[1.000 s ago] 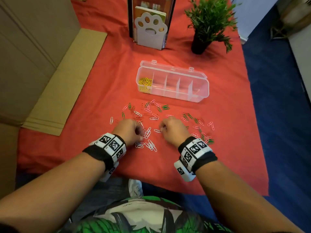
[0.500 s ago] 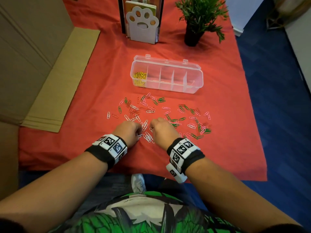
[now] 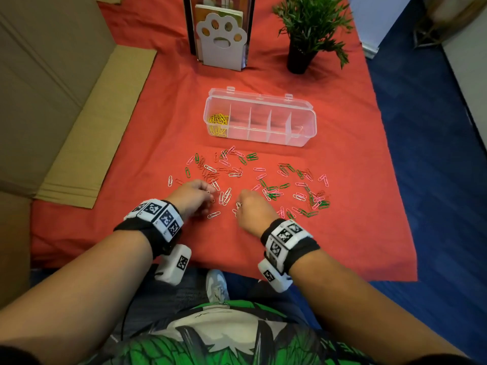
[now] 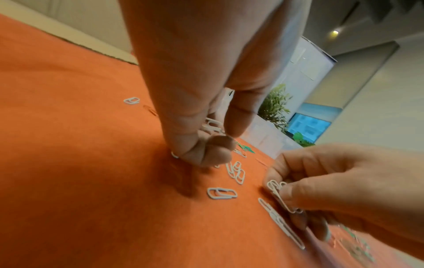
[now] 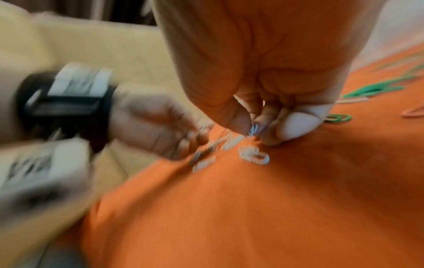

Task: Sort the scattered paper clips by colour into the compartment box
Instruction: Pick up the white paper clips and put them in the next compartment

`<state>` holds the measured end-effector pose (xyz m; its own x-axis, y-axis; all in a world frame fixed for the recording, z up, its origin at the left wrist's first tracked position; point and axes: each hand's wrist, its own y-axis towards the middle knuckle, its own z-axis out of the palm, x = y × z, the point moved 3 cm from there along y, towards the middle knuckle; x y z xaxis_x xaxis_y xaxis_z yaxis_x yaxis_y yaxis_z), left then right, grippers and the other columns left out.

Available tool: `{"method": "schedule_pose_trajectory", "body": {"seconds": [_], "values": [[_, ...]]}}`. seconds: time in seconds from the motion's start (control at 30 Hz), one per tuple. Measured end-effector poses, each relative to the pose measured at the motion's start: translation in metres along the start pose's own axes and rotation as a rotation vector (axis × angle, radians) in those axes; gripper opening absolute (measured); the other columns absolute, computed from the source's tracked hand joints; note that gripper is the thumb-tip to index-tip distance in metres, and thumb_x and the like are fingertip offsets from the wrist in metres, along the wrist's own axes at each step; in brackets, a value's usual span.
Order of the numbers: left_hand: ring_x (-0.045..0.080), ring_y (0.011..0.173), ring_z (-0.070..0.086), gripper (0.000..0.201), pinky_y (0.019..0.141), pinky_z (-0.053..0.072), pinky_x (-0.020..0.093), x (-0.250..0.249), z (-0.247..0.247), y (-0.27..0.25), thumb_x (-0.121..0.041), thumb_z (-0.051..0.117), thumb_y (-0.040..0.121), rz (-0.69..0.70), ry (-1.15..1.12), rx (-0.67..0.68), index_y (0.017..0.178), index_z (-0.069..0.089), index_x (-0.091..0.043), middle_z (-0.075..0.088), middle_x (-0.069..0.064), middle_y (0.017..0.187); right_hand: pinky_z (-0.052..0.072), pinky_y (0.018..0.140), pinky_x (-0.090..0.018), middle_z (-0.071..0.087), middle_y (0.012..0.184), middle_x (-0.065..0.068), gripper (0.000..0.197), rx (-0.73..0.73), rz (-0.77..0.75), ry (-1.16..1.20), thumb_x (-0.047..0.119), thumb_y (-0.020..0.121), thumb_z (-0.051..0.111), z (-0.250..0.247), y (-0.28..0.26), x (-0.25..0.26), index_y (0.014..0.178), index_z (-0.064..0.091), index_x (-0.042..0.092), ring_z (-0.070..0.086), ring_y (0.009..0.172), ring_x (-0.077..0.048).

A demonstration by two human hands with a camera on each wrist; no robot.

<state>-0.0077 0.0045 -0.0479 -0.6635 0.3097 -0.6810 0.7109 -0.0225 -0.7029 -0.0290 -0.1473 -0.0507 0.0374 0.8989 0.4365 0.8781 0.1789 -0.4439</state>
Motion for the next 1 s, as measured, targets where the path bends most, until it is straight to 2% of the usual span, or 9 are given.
{"method": "schedule_pose_trajectory", "body": {"seconds": [0.07,0.17,0.23,0.3,0.37,0.47,0.63,0.8,1.0], "values": [[0.011,0.054,0.047,0.027,0.048,0.045,0.019,-0.003,0.0,-0.005,0.004,0.038,0.086,-0.073,-0.181,0.032,0.077,0.05,-0.018,0.048,0.002,0.066,0.048,0.081,-0.035,0.064,0.093,-0.011,0.018,0.021,0.132,0.291,0.006,0.086,0.044,-0.008,0.007,-0.008,0.094,0.057,0.014,0.062,0.087,-0.025],[0.013,0.056,0.049,0.023,0.054,0.047,0.023,-0.005,0.0,-0.007,-0.007,0.038,0.088,-0.14,-0.356,0.055,0.072,0.052,-0.016,0.043,0.0,0.061,0.045,0.05,-0.026,0.053,0.066,-0.004,0.027,0.057,0.307,0.879,0.0,0.087,0.037,-0.018,0.008,-0.013,0.074,0.051,0.02,0.054,0.051,-0.014],[0.012,0.048,0.044,0.022,0.045,0.045,0.018,-0.005,0.001,-0.004,-0.015,0.046,0.089,-0.112,-0.261,0.006,0.067,0.051,-0.016,0.04,0.0,0.057,0.038,0.043,-0.019,0.049,0.066,-0.003,0.025,0.053,0.329,1.11,0.0,0.087,0.038,-0.025,0.006,-0.015,0.072,0.051,0.016,0.048,0.052,-0.012],[0.015,0.048,0.043,0.024,0.043,0.042,0.018,-0.004,0.003,0.0,-0.018,0.059,0.085,0.042,0.111,-0.042,0.063,0.049,-0.017,0.044,0.0,0.056,0.034,0.04,-0.018,0.05,0.061,-0.002,0.02,0.077,0.328,1.143,0.004,0.086,0.043,-0.025,0.006,-0.017,0.071,0.051,0.015,0.044,0.05,-0.012],[0.02,0.061,0.053,0.023,0.061,0.048,0.026,-0.003,0.005,0.001,-0.021,0.071,0.076,0.211,0.567,-0.078,0.061,0.053,-0.018,0.056,0.001,0.062,0.033,0.045,-0.021,0.055,0.057,-0.002,0.019,0.109,0.296,0.885,0.009,0.085,0.049,-0.02,0.006,-0.015,0.068,0.051,0.018,0.045,0.052,-0.016],[0.022,0.084,0.062,0.012,0.074,0.044,0.026,0.0,0.009,-0.003,-0.026,0.072,0.071,0.312,0.953,-0.105,0.072,0.064,-0.018,0.067,0.004,0.082,0.042,0.068,-0.028,0.067,0.092,-0.012,0.01,0.098,0.168,0.272,0.015,0.086,0.051,-0.004,0.006,-0.011,0.079,0.058,0.016,0.059,0.083,-0.026],[0.026,0.096,0.062,0.016,0.081,0.045,0.03,0.001,0.013,-0.004,-0.029,0.066,0.079,0.339,1.105,-0.056,0.083,0.069,-0.013,0.07,0.01,0.095,0.046,0.093,-0.041,0.053,0.112,-0.019,0.028,-0.046,-0.016,-0.08,0.023,0.085,0.057,0.011,-0.003,-0.005,0.106,0.051,0.006,0.053,0.106,-0.036],[0.03,0.099,0.061,0.023,0.084,0.045,0.033,0.003,0.016,-0.003,-0.031,0.059,0.084,0.323,1.16,-0.006,0.087,0.068,-0.01,0.069,0.013,0.099,0.045,0.088,-0.044,0.048,0.114,-0.016,0.025,-0.1,-0.099,-0.315,0.01,0.086,0.046,0.01,-0.015,0.007,0.111,0.046,0.006,0.051,0.106,-0.035],[0.03,0.109,0.057,0.029,0.091,0.044,0.035,0.004,0.019,-0.008,-0.03,0.055,0.087,0.403,1.273,-0.066,0.101,0.062,-0.006,0.064,0.014,0.111,0.041,0.091,-0.043,0.046,0.117,-0.018,0.031,-0.014,-0.121,-0.341,0.003,0.085,0.036,0.011,-0.017,0.007,0.114,0.045,0.003,0.047,0.108,-0.036]]}}
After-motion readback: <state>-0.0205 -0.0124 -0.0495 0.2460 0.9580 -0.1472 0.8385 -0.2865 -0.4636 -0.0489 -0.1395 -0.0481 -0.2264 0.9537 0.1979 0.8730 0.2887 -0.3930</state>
